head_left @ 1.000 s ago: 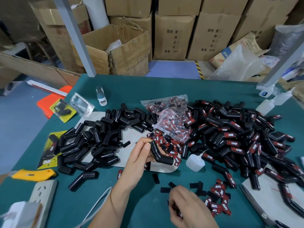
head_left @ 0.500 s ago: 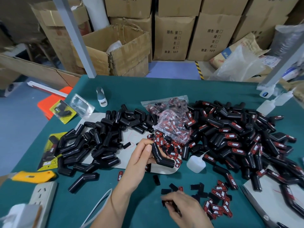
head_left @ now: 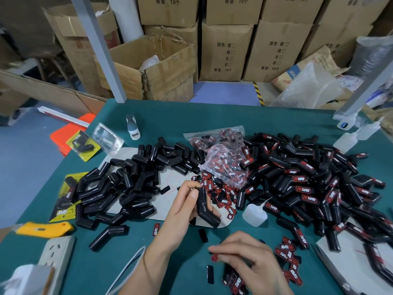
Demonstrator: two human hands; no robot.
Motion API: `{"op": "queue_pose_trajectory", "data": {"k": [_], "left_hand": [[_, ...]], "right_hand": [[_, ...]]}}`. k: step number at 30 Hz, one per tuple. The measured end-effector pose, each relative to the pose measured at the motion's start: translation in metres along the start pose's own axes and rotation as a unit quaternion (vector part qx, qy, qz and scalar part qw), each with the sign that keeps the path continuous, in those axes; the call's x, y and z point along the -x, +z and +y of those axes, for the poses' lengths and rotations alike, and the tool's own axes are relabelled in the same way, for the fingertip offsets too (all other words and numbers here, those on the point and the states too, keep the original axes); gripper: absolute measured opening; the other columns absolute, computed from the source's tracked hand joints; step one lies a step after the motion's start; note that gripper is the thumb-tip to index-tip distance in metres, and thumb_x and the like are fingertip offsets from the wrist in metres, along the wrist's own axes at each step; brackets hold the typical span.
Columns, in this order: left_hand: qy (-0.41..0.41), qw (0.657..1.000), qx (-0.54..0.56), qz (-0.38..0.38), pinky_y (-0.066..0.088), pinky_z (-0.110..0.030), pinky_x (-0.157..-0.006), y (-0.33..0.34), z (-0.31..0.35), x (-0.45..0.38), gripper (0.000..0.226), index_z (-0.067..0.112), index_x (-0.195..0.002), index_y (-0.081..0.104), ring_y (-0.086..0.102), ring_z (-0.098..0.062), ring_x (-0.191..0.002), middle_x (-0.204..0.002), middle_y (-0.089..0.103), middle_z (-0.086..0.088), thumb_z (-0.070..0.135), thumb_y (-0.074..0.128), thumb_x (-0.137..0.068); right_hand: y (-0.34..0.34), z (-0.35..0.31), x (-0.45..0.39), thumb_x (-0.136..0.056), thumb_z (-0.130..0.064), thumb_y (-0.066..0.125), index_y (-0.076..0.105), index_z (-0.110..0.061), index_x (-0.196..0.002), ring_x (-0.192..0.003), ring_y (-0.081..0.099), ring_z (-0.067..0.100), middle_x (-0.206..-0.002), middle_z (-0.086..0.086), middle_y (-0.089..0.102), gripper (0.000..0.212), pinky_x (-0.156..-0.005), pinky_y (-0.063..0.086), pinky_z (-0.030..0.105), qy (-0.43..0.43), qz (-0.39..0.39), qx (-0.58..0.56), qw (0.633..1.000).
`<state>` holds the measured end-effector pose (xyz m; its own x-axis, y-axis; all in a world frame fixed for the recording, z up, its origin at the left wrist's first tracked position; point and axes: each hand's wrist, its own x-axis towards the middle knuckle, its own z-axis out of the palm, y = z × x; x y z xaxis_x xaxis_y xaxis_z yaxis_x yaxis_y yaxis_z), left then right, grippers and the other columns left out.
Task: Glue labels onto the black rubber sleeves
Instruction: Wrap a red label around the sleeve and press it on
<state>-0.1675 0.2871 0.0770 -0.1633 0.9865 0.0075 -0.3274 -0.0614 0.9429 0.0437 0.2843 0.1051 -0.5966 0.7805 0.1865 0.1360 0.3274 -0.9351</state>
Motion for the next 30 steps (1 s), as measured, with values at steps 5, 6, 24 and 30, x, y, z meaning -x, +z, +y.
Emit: {"op": "queue_pose_trajectory", "data": {"k": [5,6,24,30], "left_hand": [[-0.026,0.999,0.039,-0.012,0.052,-0.037,-0.067,-0.003,0.004,-0.001,0.027,0.015,-0.122,0.049,0.06,-0.029,-0.069,-0.082,0.053,-0.013,0.04,0.047,-0.11],[-0.03,0.998,0.05,-0.02,0.051,-0.036,-0.065,-0.004,0.005,-0.001,0.029,0.015,-0.124,0.049,0.057,-0.029,-0.066,-0.08,0.05,-0.014,0.04,0.048,-0.11],[-0.051,0.999,0.005,0.005,0.032,-0.021,-0.04,-0.014,0.015,-0.004,0.059,0.009,-0.099,0.059,0.039,-0.018,-0.038,-0.062,0.046,-0.02,0.067,0.054,-0.1],[-0.028,0.992,0.126,0.015,0.061,-0.031,-0.058,-0.015,0.022,-0.003,0.041,0.004,-0.107,0.068,0.071,-0.03,-0.065,-0.116,0.07,-0.025,0.044,0.063,-0.103]], "right_hand": [[-0.019,-0.048,-0.047,-0.089,-0.034,0.079,0.078,-0.036,-0.101,-0.091,0.075,0.019,-0.096,-0.007,0.077,0.012,-0.081,0.059,0.028,-0.053,0.075,-0.048,0.995],[-0.021,-0.05,-0.056,-0.09,-0.024,0.08,0.079,-0.033,-0.098,-0.091,0.074,0.021,-0.096,-0.005,0.075,0.012,-0.079,0.059,0.03,-0.075,0.079,-0.046,0.993],[-0.024,-0.024,-0.087,-0.085,-0.017,0.085,0.079,-0.027,-0.086,-0.086,0.068,0.026,-0.096,-0.001,0.073,0.012,-0.073,0.054,0.051,0.099,-0.055,-0.056,0.992],[-0.022,-0.018,-0.09,-0.082,-0.02,0.087,0.079,-0.024,-0.086,-0.085,0.07,0.015,-0.09,0.003,0.076,0.01,-0.078,0.056,0.027,0.11,-0.007,-0.119,0.987]]}}
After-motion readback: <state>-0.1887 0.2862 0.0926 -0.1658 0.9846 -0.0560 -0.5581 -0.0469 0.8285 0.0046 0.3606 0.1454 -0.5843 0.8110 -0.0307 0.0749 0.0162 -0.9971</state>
